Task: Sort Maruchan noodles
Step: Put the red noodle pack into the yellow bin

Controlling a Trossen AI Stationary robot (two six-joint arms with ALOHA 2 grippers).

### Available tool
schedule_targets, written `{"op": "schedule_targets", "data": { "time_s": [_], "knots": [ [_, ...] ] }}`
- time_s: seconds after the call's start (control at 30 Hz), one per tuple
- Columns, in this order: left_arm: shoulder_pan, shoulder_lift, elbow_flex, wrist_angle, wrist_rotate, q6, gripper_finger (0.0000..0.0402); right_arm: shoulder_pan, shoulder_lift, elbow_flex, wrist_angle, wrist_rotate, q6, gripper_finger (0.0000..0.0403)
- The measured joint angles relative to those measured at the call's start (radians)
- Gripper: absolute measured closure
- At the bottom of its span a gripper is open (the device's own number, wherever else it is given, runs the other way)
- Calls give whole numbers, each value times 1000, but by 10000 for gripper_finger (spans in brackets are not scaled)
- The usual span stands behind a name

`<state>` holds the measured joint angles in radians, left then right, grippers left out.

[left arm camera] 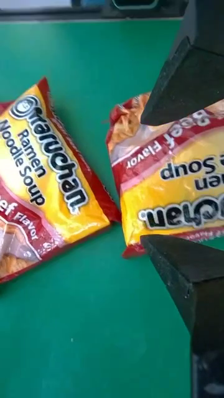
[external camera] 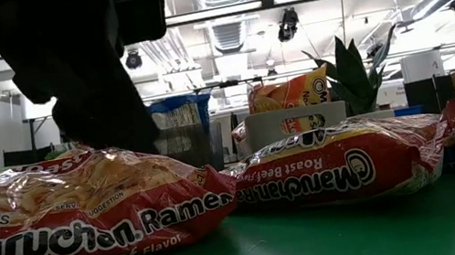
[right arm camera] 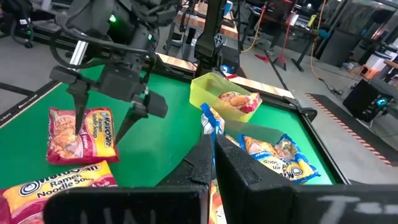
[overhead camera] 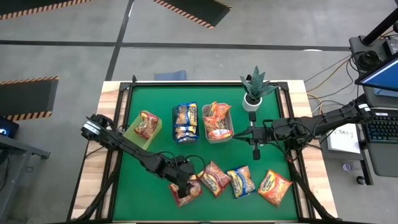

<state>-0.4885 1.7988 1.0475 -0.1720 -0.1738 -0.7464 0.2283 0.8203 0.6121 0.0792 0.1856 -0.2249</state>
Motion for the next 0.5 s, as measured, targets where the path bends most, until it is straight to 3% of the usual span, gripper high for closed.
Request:
{"op": "schedule_targets", "data": {
  "time_s": [0.3,0.5],
  "knots": [
    [-3,-1,-111,197,7,-61,121,0,0,0,1,0,4,394],
    [-3,-1,-171,295,7,-71,159,0,0,0,1,0,5,394]
  ]
}}
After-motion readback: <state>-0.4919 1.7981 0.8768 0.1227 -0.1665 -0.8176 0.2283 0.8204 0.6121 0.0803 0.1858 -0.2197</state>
